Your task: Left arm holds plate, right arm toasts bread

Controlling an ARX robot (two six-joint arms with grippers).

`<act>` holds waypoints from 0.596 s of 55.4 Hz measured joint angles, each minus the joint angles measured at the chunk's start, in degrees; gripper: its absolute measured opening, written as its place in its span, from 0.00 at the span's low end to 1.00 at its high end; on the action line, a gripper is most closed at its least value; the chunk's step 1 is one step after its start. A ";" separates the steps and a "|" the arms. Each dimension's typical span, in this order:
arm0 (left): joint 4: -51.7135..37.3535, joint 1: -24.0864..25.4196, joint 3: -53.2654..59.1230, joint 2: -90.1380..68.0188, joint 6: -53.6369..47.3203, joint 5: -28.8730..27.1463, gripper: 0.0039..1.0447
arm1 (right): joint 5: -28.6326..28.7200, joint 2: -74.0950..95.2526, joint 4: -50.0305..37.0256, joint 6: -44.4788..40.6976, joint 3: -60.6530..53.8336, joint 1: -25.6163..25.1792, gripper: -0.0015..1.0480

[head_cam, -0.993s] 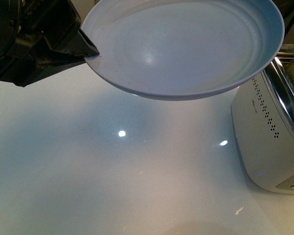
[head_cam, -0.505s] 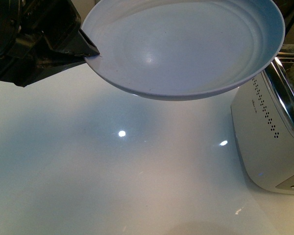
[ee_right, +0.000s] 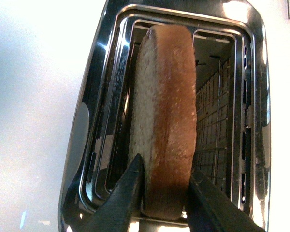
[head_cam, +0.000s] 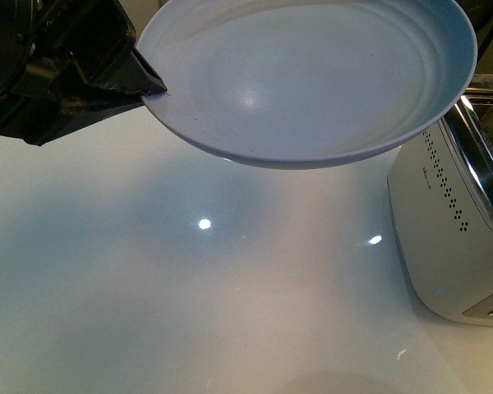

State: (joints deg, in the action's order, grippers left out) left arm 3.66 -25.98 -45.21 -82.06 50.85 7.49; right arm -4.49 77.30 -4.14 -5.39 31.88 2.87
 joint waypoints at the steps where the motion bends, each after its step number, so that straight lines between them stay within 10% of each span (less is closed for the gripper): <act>1: 0.00 0.00 0.00 0.00 0.00 -0.02 0.03 | -0.02 0.02 -0.09 0.07 -0.48 0.04 0.31; 25: 0.00 0.00 0.00 0.00 0.00 0.00 0.03 | -0.96 -10.80 -2.27 4.83 -6.05 0.17 0.92; 33: 0.00 0.00 0.00 0.00 0.00 -0.02 0.03 | -2.69 -19.39 -1.99 7.37 -8.55 0.02 0.91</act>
State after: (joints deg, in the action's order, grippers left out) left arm 3.66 -25.98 -45.21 -82.06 50.85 7.46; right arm -7.18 57.91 -6.13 1.98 23.33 2.90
